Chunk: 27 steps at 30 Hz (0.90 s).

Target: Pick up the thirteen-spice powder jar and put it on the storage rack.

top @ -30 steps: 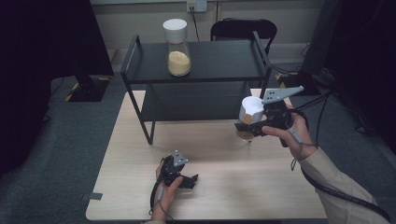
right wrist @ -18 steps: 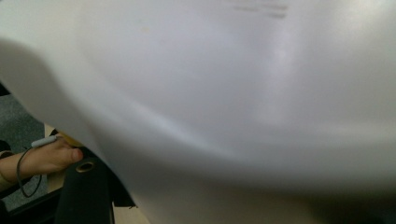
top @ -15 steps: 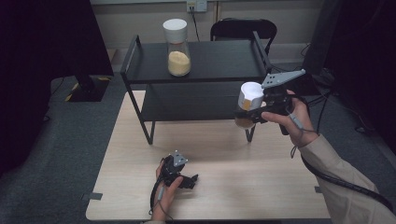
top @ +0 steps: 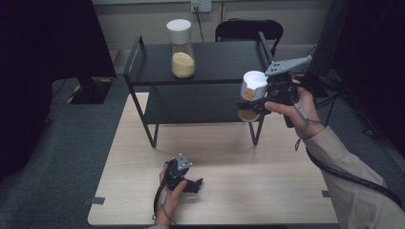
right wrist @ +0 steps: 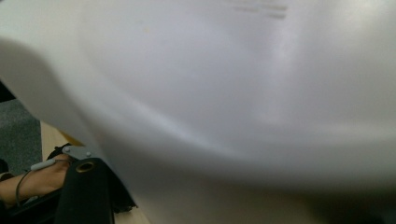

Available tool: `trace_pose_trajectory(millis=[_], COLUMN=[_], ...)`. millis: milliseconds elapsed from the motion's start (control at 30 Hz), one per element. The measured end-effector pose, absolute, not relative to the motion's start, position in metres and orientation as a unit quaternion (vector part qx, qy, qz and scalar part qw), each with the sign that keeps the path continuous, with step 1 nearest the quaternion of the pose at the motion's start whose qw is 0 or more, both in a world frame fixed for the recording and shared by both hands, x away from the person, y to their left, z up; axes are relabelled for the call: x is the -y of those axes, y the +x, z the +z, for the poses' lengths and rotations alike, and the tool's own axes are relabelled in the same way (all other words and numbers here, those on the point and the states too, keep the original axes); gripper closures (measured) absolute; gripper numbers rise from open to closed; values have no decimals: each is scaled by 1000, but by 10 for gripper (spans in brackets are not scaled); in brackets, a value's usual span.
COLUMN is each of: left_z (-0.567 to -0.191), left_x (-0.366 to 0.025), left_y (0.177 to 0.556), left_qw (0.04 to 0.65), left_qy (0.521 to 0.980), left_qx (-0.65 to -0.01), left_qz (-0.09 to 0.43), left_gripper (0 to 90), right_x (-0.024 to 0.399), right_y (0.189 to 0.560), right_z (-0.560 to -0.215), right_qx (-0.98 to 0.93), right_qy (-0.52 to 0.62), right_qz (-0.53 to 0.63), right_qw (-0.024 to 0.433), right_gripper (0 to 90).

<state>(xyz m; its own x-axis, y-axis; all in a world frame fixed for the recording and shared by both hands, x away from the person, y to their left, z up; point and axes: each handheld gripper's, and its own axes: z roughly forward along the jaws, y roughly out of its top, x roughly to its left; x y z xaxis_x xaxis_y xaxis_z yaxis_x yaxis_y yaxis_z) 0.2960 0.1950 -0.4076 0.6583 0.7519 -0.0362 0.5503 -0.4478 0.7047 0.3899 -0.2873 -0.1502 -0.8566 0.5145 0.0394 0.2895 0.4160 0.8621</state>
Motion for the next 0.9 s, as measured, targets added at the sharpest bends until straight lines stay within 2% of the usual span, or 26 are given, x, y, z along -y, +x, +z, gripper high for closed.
trace_pose_trajectory(millis=[900], left_z=[-408], left_x=[-195], left_y=[296], left_qw=[354], left_qy=[839], left_qx=[-388], left_qz=[143], left_gripper=[0], right_x=[248], right_y=[401], right_z=[-99], right_qx=[-830], right_qy=[238], right_qz=[486], right_qw=[135], right_gripper=[302])
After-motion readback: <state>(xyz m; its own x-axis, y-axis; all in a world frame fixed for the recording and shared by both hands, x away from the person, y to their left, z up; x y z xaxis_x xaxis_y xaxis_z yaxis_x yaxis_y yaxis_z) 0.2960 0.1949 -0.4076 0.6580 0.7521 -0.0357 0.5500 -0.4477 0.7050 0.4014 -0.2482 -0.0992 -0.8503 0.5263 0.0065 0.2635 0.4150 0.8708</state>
